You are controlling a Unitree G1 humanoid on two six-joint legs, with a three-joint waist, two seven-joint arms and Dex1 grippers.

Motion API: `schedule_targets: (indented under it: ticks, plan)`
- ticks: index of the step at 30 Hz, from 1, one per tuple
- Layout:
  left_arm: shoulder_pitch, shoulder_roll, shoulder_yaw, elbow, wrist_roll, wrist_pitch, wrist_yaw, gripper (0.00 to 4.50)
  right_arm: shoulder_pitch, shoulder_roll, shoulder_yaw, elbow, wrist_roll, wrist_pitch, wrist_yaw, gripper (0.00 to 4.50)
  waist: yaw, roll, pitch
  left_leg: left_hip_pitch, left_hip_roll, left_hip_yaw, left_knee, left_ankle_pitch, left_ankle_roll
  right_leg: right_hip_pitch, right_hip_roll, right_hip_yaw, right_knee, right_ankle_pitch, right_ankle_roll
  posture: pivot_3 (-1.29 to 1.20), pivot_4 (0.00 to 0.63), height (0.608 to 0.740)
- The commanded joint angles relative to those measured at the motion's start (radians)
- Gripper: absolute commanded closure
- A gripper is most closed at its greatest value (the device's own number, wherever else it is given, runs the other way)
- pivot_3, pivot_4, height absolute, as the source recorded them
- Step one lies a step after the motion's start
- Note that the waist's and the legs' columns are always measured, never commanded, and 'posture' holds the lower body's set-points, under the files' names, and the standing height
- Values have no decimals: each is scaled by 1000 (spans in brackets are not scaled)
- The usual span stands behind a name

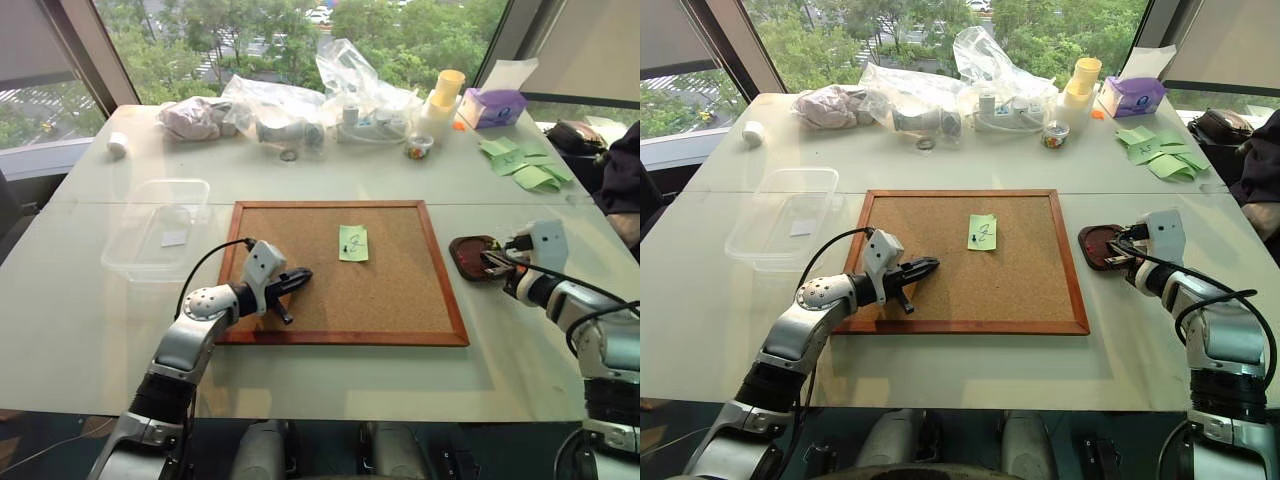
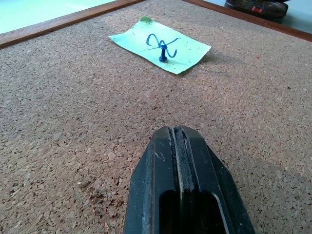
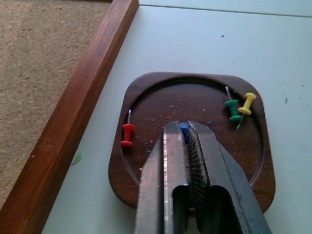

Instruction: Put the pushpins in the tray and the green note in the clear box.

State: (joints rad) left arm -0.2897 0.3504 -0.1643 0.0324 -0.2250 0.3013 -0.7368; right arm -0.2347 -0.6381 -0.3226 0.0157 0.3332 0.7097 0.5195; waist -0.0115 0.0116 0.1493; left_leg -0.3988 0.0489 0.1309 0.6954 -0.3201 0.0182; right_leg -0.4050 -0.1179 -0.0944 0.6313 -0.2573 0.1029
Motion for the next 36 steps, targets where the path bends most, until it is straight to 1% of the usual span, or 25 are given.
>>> schedule_targets:
  ticks: [1, 2, 3, 4, 5, 6, 12, 16, 20, 21, 24, 26, 31, 35, 36]
  plan:
    - [30, 4, -20, 44, 27, 25, 6, 4500, 0, -8, -12, -11, 1, -29, 0, 2298, 0, 0, 0, 0, 0, 0, 0, 0, 0, 0, 0, 0, 0, 0, 0, 0, 150, 740]
    - [31, 4, -20, 43, 26, 26, 6, 4500, 1, -10, -14, -13, 1, -30, 0, 1581, 0, 0, 0, 0, 0, 0, 0, 0, 0, 0, 0, 0, 0, 0, 0, 0, 150, 740]
    - [32, 5, -19, 42, 25, 26, 6, 4500, 0, -11, -20, -22, 6, -30, 0, 1310, 0, 0, 0, 0, 0, 0, 0, 0, 0, 0, 0, 0, 0, 0, 0, 0, 150, 740]
    - [33, 6, -18, 41, 25, 26, 6, 4500, -1, -14, -25, -34, 11, -27, 1, 734, 0, 0, 0, 0, 0, 0, 0, 0, 0, 0, 0, 0, 0, 0, 0, 0, 150, 740]
    - [34, 7, -17, 41, 25, 26, 6, 4500, -2, -17, -28, -47, 15, -24, 2, 342, 0, 0, 0, 0, 0, 0, 0, 0, 0, 0, 0, 0, 0, 0, 0, 0, 150, 740]
    - [34, 7, -17, 41, 24, 25, 6, 4500, -3, -20, -28, -60, 20, -20, 4, 97, 0, 0, 0, 0, 0, 0, 0, 0, 0, 0, 0, 0, 0, 0, 0, 0, 150, 740]
    - [29, 7, -17, 44, 24, 25, 6, 4500, -36, -17, 13, -217, 97, 47, 47, 97, 0, 0, 0, 0, 0, 0, 0, 0, 0, 0, 0, 0, 0, 0, 0, 0, 150, 740]
    - [22, 6, -16, 49, 25, 24, 6, 4500, -95, 45, 131, -344, 141, 110, 42, 97, -1, 0, 0, 0, 1, -1, 0, 0, 0, 0, 0, 0, 0, 0, 0, 0, 150, 740]
    - [20, 5, -16, 46, 24, 28, 9, 4500, -161, 132, 255, -364, 130, 128, 14, 97, 1, 1, 0, 0, 0, -1, 0, 0, 1, 0, 0, 0, 0, 0, 0, 0, 150, 740]
    - [19, 4, -15, 46, 23, 29, 10, 4500, -174, 148, 275, -357, 125, 128, 10, 97, 2, 1, 0, -1, 0, -1, 0, -1, 1, 0, -1, 0, 0, 0, 0, 0, 150, 740]
    - [25, 8, -12, 38, 24, 30, 14, 4500, -228, 209, 400, -271, 52, 77, 0, 97, -1, 1, 0, -1, 0, -1, 0, -1, 1, 0, -1, 0, 0, 0, 0, 0, 150, 740]
    - [27, 9, -10, 33, 25, 30, 17, 4500, -253, 233, 447, -212, 11, 41, -2, 97, 0, 1, 0, -1, 0, -1, 0, -1, 1, -1, -1, 0, 0, 0, 0, 0, 150, 740]
    - [46, 12, -6, 8, 22, 36, 32, 4500, -294, 296, 495, -37, -53, -75, 10, 97, -3, 1, 0, -1, 0, 0, 0, 2, -3, -1, -1, 0, 0, 0, 0, 0, 150, 740]
    - [54, 13, -4, -2, 21, 39, 42, 4500, -317, 332, 506, 70, -87, -138, 16, 97, -6, 1, 0, -1, 0, 1, 0, 3, -4, -1, 0, 0, 0, 0, 0, 0, 150, 740]
    - [53, 13, -3, -3, 20, 39, 44, 4500, -322, 338, 505, 88, -93, -149, 19, 610, -6, 1, 0, -1, 0, 1, 0, 3, -5, -1, 0, 0, 0, 0, 0, 0, 150, 740]
